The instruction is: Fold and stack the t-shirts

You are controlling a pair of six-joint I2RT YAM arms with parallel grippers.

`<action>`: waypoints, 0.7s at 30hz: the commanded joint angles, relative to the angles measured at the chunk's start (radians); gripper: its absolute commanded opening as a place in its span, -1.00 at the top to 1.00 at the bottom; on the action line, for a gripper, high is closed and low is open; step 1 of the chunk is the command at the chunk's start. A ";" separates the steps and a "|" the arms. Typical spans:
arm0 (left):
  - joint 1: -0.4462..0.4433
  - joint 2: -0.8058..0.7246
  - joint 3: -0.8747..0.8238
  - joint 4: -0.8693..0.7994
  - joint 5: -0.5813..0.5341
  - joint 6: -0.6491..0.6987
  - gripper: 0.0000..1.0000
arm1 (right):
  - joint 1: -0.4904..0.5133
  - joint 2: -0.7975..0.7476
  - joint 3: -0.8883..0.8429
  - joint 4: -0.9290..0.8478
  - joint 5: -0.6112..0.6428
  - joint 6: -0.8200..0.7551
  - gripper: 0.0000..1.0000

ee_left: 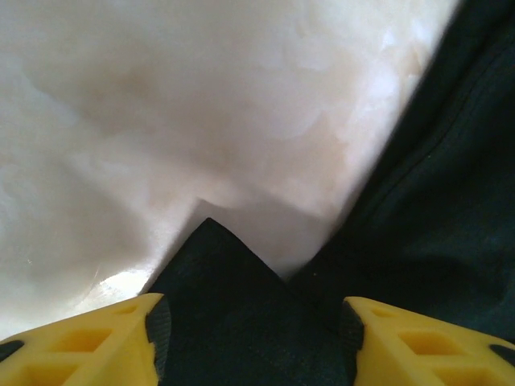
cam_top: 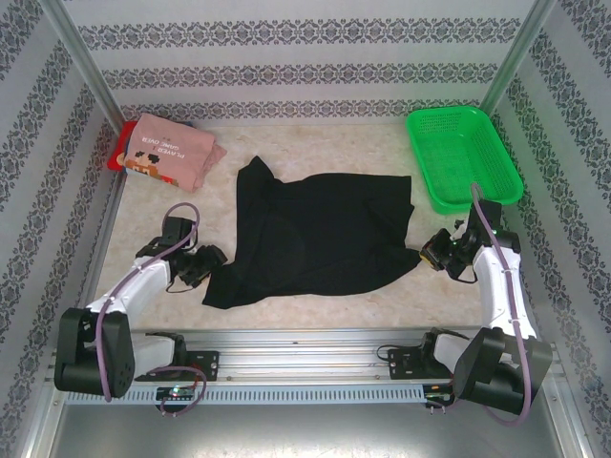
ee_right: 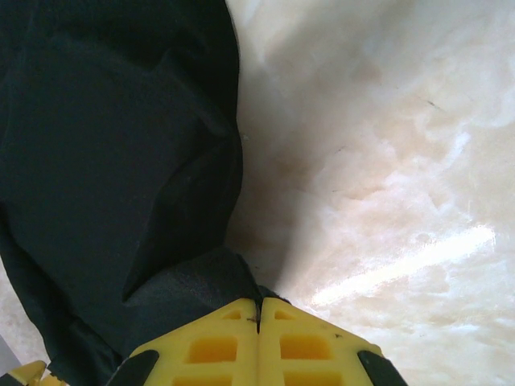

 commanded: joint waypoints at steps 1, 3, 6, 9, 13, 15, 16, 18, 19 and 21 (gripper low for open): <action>0.011 0.028 0.028 0.012 0.007 0.058 -0.11 | -0.007 -0.015 -0.012 -0.017 -0.013 -0.019 1.00; 0.011 0.046 0.034 0.002 -0.002 0.064 -0.08 | -0.008 -0.018 -0.009 -0.017 -0.011 -0.019 1.00; 0.012 0.070 0.047 -0.021 -0.026 0.071 -0.01 | -0.008 -0.019 -0.010 -0.013 -0.013 -0.016 1.00; 0.011 0.093 0.049 -0.008 0.001 0.074 0.13 | -0.008 -0.021 -0.013 -0.013 -0.011 -0.014 1.00; 0.010 0.113 0.047 -0.042 0.047 0.075 0.57 | -0.008 -0.026 -0.012 -0.010 -0.005 -0.009 1.00; 0.011 0.093 0.029 -0.056 0.053 0.071 0.76 | -0.008 -0.027 -0.013 -0.008 -0.005 -0.003 1.00; 0.011 0.079 0.020 -0.067 0.053 0.069 0.87 | -0.008 -0.028 -0.015 -0.006 -0.005 -0.001 1.00; 0.016 0.049 0.009 -0.077 0.061 0.064 1.00 | -0.008 -0.029 -0.017 -0.003 -0.006 0.001 1.00; 0.021 0.029 0.007 -0.083 0.069 0.057 1.00 | -0.008 -0.028 -0.017 0.000 -0.005 0.005 1.00; 0.032 -0.004 0.021 -0.111 0.071 0.055 1.00 | -0.007 -0.027 -0.015 0.005 -0.005 0.006 1.00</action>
